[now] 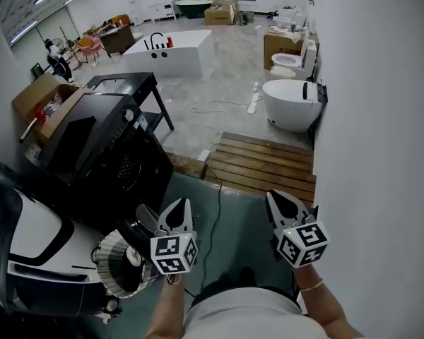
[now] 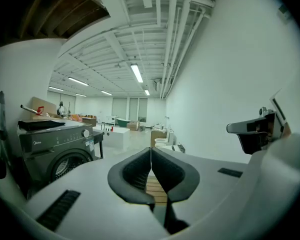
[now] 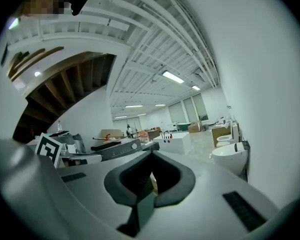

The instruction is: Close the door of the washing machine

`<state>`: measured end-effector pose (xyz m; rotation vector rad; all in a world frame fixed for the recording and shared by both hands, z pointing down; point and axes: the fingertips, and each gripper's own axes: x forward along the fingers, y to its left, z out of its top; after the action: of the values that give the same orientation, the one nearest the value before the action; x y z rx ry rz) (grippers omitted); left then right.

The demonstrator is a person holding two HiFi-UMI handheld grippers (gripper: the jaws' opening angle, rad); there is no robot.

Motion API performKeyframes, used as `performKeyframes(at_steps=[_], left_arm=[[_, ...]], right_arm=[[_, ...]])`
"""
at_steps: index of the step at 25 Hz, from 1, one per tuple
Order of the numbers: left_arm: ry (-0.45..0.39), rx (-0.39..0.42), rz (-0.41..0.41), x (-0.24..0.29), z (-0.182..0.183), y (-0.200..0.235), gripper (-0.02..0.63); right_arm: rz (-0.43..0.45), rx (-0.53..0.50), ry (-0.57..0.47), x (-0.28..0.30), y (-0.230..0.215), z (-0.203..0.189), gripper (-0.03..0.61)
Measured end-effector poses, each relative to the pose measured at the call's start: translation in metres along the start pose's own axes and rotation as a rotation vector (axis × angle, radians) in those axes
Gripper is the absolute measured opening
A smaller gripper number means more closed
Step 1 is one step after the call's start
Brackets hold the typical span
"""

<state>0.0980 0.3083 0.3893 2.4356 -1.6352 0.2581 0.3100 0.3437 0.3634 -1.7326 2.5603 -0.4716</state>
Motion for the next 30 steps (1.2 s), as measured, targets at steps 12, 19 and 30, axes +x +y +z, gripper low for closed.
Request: performKeyframes(at_steps=[12,19,30], left_arm=[[0.003,0.006,-0.017,0.013,-0.002,-0.021,0.138],[0.011,-0.003,0.005,0.023,-0.009,-0.022,0.206],[0.048,-0.018,0.063,0.091,-0.008,0.031,0.218]], right_arm=[[-0.002,0.016,-0.002,-0.007,-0.021,-0.002,0.008],[-0.013,0.027,0.006,-0.007,-0.037,-0.008,0.008],[-0.029,0.056,0.038,0.069,-0.068,-0.011,0.008]])
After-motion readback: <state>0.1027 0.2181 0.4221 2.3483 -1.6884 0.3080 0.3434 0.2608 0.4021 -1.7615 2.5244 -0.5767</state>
